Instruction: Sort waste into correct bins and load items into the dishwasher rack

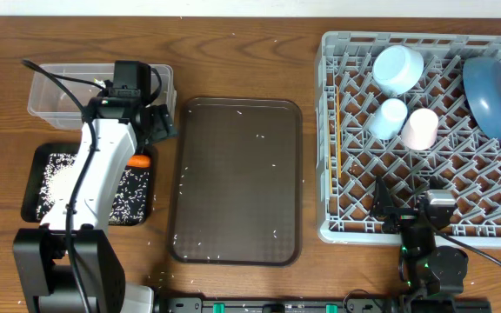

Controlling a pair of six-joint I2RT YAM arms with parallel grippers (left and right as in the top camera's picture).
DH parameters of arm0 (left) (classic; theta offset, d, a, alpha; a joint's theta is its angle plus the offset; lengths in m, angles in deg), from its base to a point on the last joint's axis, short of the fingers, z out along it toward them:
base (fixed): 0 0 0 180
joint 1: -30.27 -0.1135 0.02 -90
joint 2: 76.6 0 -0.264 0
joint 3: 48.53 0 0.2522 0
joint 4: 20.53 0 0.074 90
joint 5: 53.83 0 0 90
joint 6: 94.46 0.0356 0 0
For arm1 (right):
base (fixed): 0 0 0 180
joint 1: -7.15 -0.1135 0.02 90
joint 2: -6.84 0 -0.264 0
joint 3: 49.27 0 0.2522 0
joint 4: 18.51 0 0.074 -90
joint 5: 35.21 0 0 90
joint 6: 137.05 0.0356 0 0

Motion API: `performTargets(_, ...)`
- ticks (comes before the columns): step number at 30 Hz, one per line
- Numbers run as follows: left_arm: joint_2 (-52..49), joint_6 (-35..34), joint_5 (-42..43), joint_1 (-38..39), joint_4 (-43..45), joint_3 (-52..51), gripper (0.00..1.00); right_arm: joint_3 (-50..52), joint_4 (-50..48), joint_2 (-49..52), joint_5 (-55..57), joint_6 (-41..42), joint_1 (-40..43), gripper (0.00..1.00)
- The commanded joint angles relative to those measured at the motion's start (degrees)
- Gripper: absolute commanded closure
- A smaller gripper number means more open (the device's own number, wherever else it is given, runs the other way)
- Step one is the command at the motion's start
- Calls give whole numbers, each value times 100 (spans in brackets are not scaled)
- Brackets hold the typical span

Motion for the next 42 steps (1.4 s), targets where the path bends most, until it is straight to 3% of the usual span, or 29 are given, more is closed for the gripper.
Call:
performTargets(1, 120, 13, -533, -48, -2, 4, 2, 9, 24, -39, -2, -74, 90, 1)
performTargets(8, 715, 11, -531, -15, -2, 4, 2, 11, 24, -39, -2, -72, 90, 1)
performTargets(19, 2914, 9, -509, -15, -190, -212, 2, 9, 24, -39, -2, -74, 90, 1)
performTargets(22, 3668, 11, -417, -15, 358, -822, 2, 9, 24, -39, -2, -74, 90, 1)
performTargets(33, 6336, 424, 599, -260, 4739, -4688, 2, 11, 24, -39, -2, -74, 90, 1)
performTargets(37, 7047, 422, 619, -262, 5556, -5727, 2, 9, 24, -39, -2, -74, 90, 1)
performTargets(42, 7921, 422, 612, -264, 5709, -6526, 2, 9, 24, -39, -2, -74, 90, 1)
